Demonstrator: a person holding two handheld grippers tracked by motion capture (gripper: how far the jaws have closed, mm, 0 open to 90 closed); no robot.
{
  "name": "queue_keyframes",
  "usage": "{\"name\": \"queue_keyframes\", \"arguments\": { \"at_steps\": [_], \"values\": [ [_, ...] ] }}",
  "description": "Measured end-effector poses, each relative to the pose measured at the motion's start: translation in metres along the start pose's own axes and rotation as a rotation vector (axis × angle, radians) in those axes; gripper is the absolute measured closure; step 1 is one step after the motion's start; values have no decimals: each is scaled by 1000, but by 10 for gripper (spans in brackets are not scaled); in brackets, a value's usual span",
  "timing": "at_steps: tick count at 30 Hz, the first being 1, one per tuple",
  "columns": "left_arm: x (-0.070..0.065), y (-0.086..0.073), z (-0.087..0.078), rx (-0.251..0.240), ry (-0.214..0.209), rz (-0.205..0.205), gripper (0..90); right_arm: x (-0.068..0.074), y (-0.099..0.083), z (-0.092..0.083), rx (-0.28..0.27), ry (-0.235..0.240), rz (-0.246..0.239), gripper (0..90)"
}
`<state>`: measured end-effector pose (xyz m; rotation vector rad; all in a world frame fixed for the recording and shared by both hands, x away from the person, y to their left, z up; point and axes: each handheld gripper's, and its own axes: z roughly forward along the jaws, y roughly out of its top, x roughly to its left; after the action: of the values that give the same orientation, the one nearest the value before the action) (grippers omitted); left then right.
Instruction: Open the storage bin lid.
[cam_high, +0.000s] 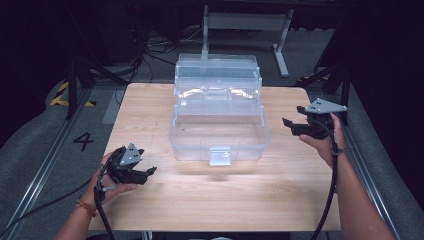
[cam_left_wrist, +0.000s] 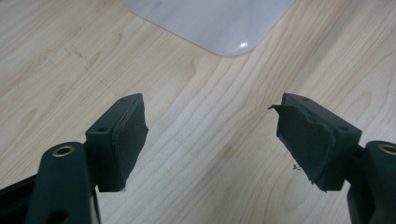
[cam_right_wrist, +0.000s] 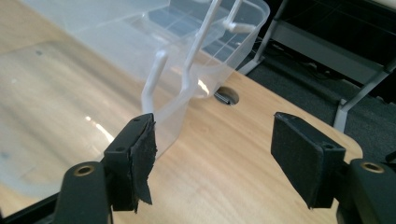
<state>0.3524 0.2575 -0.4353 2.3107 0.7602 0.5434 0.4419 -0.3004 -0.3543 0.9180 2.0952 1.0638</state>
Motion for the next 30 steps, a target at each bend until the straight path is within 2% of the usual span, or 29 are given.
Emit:
{"name": "queue_keyframes", "arguments": {
  "at_steps": [6,9,11,17,22,26,30],
  "values": [
    [-1,-12,2,29,3,-11,232,13,-28,-12,38,16,-33,317],
    [-1,-15,2,30,-3,-24,219,16,-37,-15,49,16,-34,316],
    [-2,-19,2,43,-3,-20,203,23,-51,-19,76,17,-45,313],
    [-3,-27,3,45,-11,-44,186,31,-73,-25,106,30,-40,308],
    [-6,-37,5,64,-16,-56,180,39,-108,-29,167,48,-25,297],
    [-6,-40,6,69,-23,-60,175,40,-122,-33,185,56,1,294],
    [-5,-46,7,66,-32,-92,178,43,-141,-38,200,67,35,282]
  ]
}}
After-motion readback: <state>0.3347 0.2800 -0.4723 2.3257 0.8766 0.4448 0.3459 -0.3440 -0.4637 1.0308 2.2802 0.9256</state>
